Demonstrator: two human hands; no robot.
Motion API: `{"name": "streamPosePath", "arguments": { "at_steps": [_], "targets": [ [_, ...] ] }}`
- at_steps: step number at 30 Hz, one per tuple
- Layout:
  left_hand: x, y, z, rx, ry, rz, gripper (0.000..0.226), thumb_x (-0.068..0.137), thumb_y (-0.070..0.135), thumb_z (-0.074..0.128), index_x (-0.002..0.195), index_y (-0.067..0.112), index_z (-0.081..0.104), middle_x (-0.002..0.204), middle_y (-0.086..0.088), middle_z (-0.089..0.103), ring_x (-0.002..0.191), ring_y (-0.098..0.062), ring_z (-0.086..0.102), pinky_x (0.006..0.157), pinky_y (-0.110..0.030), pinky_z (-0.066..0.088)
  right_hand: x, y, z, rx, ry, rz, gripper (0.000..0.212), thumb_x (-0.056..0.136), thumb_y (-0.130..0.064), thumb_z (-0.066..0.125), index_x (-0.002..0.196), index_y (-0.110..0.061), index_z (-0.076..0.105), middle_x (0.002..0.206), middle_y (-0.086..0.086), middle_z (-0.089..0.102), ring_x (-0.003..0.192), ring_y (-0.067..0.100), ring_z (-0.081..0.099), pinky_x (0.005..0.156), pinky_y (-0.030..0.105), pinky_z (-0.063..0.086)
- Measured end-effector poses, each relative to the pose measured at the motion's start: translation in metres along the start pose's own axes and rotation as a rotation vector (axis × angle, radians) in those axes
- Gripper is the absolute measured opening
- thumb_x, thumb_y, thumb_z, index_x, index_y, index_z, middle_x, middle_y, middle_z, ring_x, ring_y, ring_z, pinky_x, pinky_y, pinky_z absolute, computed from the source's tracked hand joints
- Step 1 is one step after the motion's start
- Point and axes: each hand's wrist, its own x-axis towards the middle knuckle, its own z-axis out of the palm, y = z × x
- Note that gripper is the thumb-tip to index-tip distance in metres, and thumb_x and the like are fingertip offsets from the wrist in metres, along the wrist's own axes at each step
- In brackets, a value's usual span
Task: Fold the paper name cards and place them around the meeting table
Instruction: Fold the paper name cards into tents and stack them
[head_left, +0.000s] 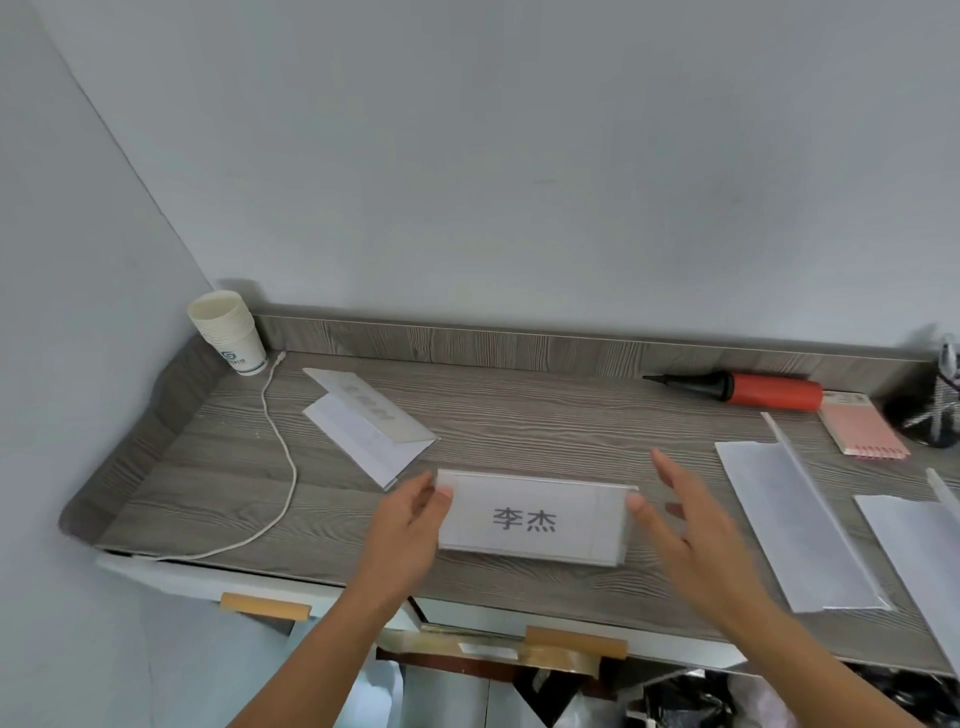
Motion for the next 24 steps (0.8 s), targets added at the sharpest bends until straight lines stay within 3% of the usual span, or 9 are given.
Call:
{"name": "streamPosePath", "arguments": {
  "at_steps": [2, 5, 8, 10, 12, 15, 18, 21, 24],
  "targets": [
    [-0.005, 0.007, 0.002, -0.030, -0.113, 0.014, 0.022, 0.098, 0.021, 0.049, 0.114, 0.027, 0.063, 0.107, 0.015, 0.071, 0.095, 0.004, 0.066, 0.088, -0.016, 0.051, 0.003, -0.006, 0.013, 0.060, -0.083, -0.017, 0.067, 0.092, -0.048, 0.046, 0.151, -0.025, 0.024, 0.152, -0.011, 0.030, 0.140, 0.012, 0.030, 0.117, 0.038, 0.027],
    [0.001, 0.007, 0.000, -0.069, -0.187, -0.002, 0.022, 0.098, 0.020, 0.048, 0.109, 0.023, 0.068, 0.105, 0.008, 0.074, 0.097, -0.003, 0.069, 0.081, -0.016, 0.052, 0.009, -0.010, 0.031, 0.007, -0.042, -0.075, 0.058, 0.095, -0.042, 0.045, 0.147, -0.022, 0.031, 0.154, -0.003, 0.033, 0.141, 0.012, 0.029, 0.111, 0.029, 0.025],
    [0.031, 0.000, -0.012, -0.107, 0.052, -0.134, 0.018, 0.096, 0.027, 0.052, 0.089, 0.019, 0.066, 0.098, -0.004, 0.072, 0.088, -0.017, 0.069, 0.083, -0.034, 0.055, 0.014, -0.007, 0.032, -0.028, -0.014, -0.077, 0.050, 0.097, -0.036, 0.045, 0.144, -0.022, 0.036, 0.149, -0.002, 0.040, 0.136, 0.013, 0.035, 0.105, 0.026, 0.029],
    [0.059, -0.006, -0.025, -0.208, 0.238, -0.229, 0.019, 0.095, 0.029, 0.054, 0.091, 0.011, 0.056, 0.095, -0.013, 0.064, 0.082, -0.023, 0.063, 0.075, -0.038, 0.054, 0.015, -0.005, 0.031, -0.050, -0.024, -0.071, 0.048, 0.098, -0.035, 0.045, 0.143, -0.023, 0.037, 0.147, -0.002, 0.042, 0.134, 0.014, 0.037, 0.103, 0.027, 0.030],
    [0.087, -0.008, -0.039, -0.321, 0.301, -0.291, 0.022, 0.093, 0.029, 0.057, 0.095, 0.007, 0.051, 0.089, -0.013, 0.056, 0.078, -0.025, 0.060, 0.068, -0.036, 0.053, 0.014, -0.004, 0.031, -0.071, -0.032, -0.070, 0.047, 0.098, -0.037, 0.045, 0.142, -0.024, 0.038, 0.145, -0.002, 0.043, 0.132, 0.014, 0.040, 0.102, 0.028, 0.033],
    [0.119, -0.010, -0.046, -0.363, 0.239, -0.370, 0.024, 0.092, 0.016, 0.059, 0.106, -0.001, 0.051, 0.089, -0.018, 0.054, 0.075, -0.027, 0.062, 0.067, -0.035, 0.056, 0.014, -0.003, 0.029, -0.090, -0.040, -0.066, 0.048, 0.097, -0.040, 0.045, 0.142, -0.026, 0.038, 0.146, -0.004, 0.043, 0.133, 0.013, 0.040, 0.102, 0.026, 0.032],
    [0.127, -0.006, -0.046, -0.381, 0.226, -0.383, 0.004, 0.090, -0.003, 0.055, 0.093, -0.003, 0.052, 0.088, -0.020, 0.055, 0.066, -0.023, 0.057, 0.051, -0.030, 0.058, 0.013, -0.004, 0.025, -0.111, -0.061, -0.067, 0.051, 0.096, -0.041, 0.047, 0.143, -0.027, 0.036, 0.146, -0.006, 0.042, 0.134, 0.012, 0.039, 0.103, 0.027, 0.032],
    [0.126, 0.001, -0.057, -0.484, 0.255, -0.358, 0.018, 0.088, -0.010, 0.048, 0.105, -0.006, 0.052, 0.101, -0.021, 0.056, 0.079, -0.027, 0.059, 0.045, -0.030, 0.057, 0.011, -0.004, 0.017, -0.053, -0.052, -0.056, 0.055, 0.094, -0.044, 0.049, 0.144, -0.026, 0.036, 0.148, -0.006, 0.042, 0.135, 0.012, 0.038, 0.110, 0.031, 0.032],
    [0.109, 0.029, -0.078, -0.594, 0.170, -0.229, 0.019, 0.090, -0.011, 0.041, 0.085, 0.003, 0.053, 0.110, -0.020, 0.058, 0.082, -0.025, 0.061, 0.048, -0.028, 0.059, 0.009, -0.008, 0.005, 0.017, 0.070, -0.034, 0.057, 0.091, -0.046, 0.050, 0.142, -0.024, 0.040, 0.145, -0.004, 0.047, 0.133, 0.014, 0.043, 0.111, 0.040, 0.037]
  ]
}}
